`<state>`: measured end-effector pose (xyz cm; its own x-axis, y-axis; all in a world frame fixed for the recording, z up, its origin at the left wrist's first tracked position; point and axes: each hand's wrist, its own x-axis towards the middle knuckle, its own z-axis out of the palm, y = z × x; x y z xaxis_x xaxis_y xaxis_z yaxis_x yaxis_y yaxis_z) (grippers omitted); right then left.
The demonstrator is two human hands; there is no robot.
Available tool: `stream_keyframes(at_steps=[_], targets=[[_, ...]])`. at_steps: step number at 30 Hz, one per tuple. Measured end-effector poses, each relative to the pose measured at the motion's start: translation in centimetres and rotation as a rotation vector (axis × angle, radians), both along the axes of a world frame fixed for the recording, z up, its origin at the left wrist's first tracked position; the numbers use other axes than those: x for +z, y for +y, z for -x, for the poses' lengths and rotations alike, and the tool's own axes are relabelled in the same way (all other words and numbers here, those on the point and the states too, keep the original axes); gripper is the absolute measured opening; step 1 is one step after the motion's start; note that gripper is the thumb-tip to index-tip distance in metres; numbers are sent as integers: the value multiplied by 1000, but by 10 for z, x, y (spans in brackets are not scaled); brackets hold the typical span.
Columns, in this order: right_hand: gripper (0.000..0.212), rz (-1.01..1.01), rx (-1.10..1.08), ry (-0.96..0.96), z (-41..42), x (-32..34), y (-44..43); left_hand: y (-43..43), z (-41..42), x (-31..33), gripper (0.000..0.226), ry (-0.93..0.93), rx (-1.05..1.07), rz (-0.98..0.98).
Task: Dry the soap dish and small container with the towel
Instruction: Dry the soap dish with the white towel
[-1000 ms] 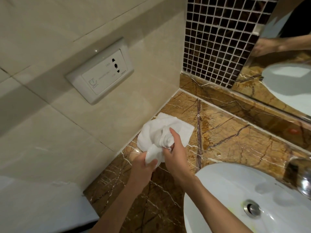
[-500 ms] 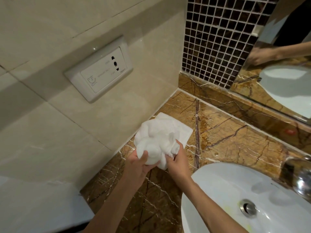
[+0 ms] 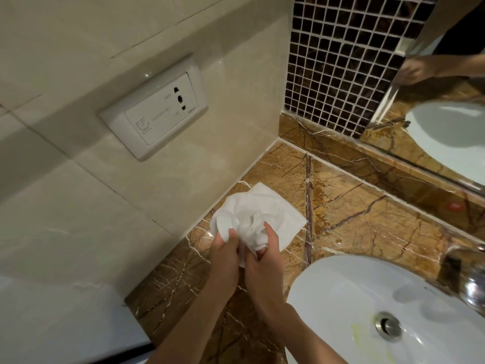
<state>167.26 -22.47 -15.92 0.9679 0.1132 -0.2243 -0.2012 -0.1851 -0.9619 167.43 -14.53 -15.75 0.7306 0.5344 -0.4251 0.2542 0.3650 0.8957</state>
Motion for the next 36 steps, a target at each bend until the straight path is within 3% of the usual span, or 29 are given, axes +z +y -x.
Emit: stream_keyframes(at_steps=[6,12,16,24,36], targets=[[60,76,25,-42,0,7,4,7,0,2,37,-39,-103,48],[67,25,70,-65,-12,10,5,18,11,-11,28,27,-287,-373],[75,-87,41,-11,-16,6,3,22,8,-7,31,-76,-382,-611],[78,-173,-44,98,-18,0,1,19,6,-1,27,-78,-380,-853],[75,-6,10,69,-49,6,6,37,33,-17,37,-110,-487,-1130]])
